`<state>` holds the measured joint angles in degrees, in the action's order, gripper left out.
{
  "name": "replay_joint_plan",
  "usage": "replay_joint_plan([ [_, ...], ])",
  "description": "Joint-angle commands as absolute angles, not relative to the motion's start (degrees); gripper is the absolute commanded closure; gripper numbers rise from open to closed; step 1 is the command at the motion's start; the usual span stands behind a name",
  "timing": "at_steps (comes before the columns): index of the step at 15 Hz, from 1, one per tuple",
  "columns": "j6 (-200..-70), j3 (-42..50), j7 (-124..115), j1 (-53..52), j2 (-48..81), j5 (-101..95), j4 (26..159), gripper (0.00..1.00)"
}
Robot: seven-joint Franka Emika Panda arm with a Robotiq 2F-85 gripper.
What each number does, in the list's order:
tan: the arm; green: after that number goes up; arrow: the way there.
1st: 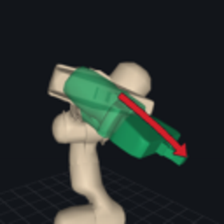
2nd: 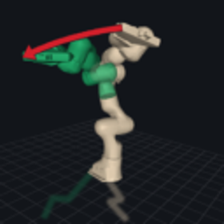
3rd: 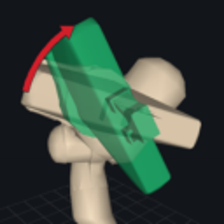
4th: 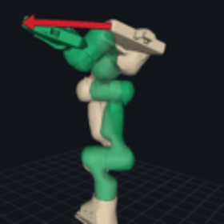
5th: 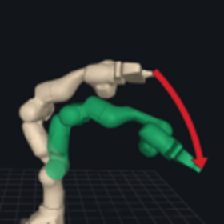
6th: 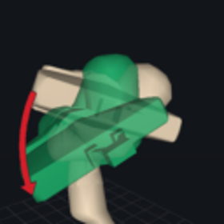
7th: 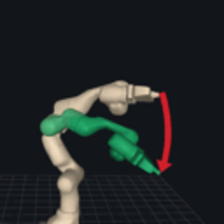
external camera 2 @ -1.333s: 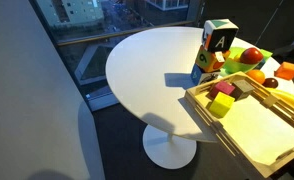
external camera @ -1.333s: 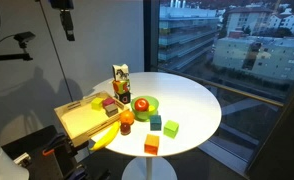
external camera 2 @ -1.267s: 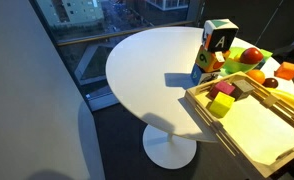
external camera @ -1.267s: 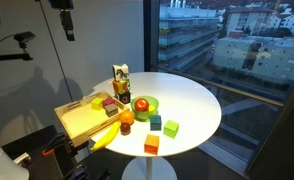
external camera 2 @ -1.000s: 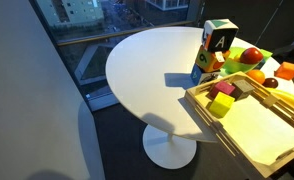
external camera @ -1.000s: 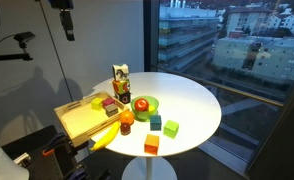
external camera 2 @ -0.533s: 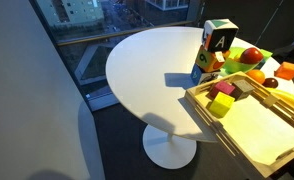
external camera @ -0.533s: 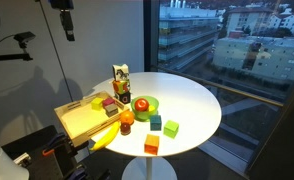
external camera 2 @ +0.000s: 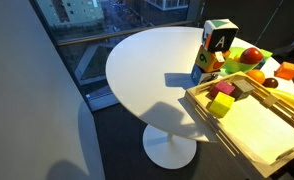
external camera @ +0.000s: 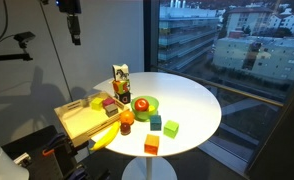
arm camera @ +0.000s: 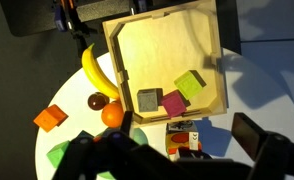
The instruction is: Put the plushy cube with a zebra on it in the crate
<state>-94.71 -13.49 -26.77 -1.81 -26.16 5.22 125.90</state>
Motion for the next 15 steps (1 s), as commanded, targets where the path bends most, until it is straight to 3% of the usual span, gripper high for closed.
replay_joint_plan([
  [1,-96.12,-10.5,-20.57,-2.31,-23.34,4.97,124.35,0.0],
  [15,-102.0,-1.16,13.01,-2.21,-13.2,2.2,122.64,0.0],
])
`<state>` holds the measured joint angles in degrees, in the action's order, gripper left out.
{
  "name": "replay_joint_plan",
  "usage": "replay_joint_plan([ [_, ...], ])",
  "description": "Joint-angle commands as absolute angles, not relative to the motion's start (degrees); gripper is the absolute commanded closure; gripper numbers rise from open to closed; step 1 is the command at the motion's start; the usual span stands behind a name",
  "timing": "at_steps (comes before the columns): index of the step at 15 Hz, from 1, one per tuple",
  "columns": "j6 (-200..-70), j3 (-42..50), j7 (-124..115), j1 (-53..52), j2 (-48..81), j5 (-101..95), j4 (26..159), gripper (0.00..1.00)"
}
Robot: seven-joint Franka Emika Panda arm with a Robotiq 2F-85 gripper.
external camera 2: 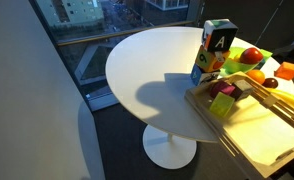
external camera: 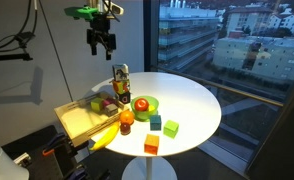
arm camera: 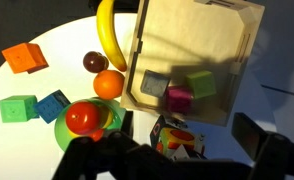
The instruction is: Put the plushy cube with a zebra on it in the crate
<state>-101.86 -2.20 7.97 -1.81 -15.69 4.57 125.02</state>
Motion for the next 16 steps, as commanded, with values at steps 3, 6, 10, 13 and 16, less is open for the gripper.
replay_joint_plan([
  [3,-104.5,-0.99,15.21,-2.08,-12.22,-0.37,122.75,0.0],
  [6,-108.88,-0.79,15.11,-2.02,-12.37,-0.81,123.86,0.0],
  [10,-112.07,-0.25,14.86,-1.99,-12.54,0.96,124.54,0.0],
  [13,-112.16,-0.06,14.05,-2.01,-12.32,1.78,124.37,0.0],
  [16,-111.64,-0.35,13.91,-2.04,-12.21,0.63,124.54,0.0],
])
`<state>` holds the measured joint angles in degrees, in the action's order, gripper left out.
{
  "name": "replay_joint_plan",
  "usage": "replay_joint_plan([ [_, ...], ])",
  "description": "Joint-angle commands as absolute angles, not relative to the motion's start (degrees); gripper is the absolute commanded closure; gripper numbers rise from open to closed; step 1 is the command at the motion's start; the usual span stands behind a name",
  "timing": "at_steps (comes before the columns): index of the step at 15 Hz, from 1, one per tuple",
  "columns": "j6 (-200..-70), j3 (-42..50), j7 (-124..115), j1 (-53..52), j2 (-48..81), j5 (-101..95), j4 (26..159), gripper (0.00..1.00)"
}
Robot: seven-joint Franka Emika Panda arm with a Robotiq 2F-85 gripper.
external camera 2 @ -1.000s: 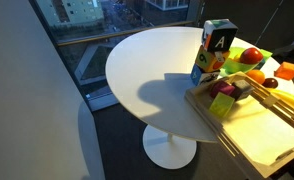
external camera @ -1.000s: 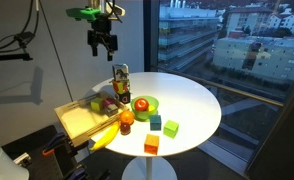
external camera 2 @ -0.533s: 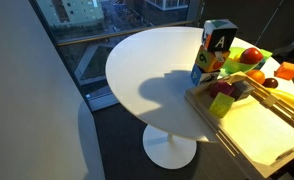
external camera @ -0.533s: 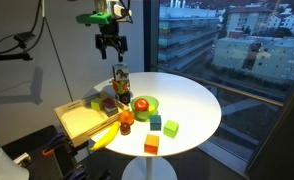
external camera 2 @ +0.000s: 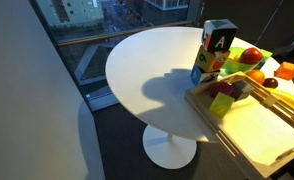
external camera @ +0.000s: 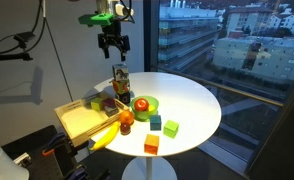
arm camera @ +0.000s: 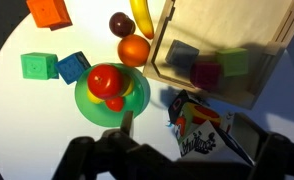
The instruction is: Put the plushy cube with a zebra on it in the crate
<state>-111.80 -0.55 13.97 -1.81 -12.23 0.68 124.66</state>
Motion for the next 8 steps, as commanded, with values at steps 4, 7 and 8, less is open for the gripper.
replay_joint_plan([
  [4,-111.64,-0.36,13.91,-2.03,-12.11,0.63,124.56,0.0],
  [7,-112.26,-0.57,12.33,-2.16,-11.35,1.56,124.1,0.0],
  [8,-112.31,-0.65,11.78,-2.22,-10.91,1.98,123.86,0.0],
])
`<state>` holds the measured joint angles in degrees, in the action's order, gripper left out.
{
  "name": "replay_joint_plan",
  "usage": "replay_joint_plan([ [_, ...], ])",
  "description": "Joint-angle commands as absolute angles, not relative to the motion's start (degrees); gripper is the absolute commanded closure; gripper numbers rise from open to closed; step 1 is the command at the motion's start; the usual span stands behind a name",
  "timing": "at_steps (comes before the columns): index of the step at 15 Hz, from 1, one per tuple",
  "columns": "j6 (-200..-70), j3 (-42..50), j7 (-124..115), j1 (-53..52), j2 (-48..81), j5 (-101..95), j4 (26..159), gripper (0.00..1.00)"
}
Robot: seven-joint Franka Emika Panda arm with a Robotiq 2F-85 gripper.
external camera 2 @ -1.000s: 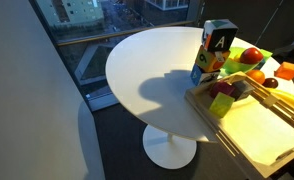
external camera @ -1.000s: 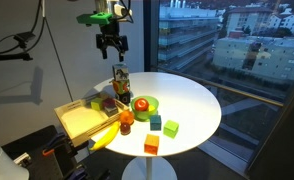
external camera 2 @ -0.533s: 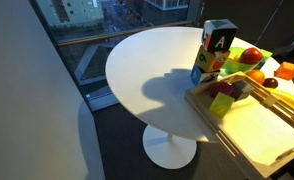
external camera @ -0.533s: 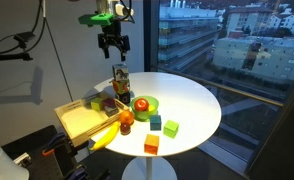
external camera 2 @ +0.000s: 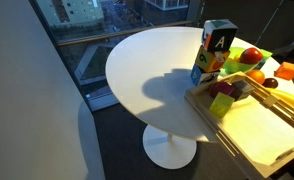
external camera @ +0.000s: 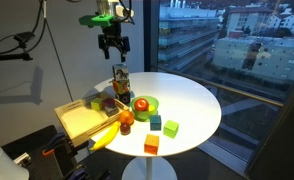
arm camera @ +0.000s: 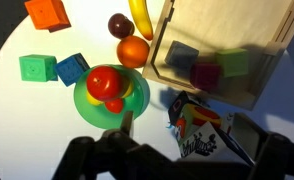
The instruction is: Put the plushy cube with a zebra on it in the crate
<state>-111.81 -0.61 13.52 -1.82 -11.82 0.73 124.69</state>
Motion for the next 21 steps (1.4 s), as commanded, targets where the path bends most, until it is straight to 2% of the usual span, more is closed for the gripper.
replay_joint_plan([
  [1,-112.05,-0.73,11.2,-2.25,-10.69,2.41,123.58,0.0],
  [21,-123.36,-7.23,-12.28,-5.67,-1.56,1.39,119.57,0.0],
])
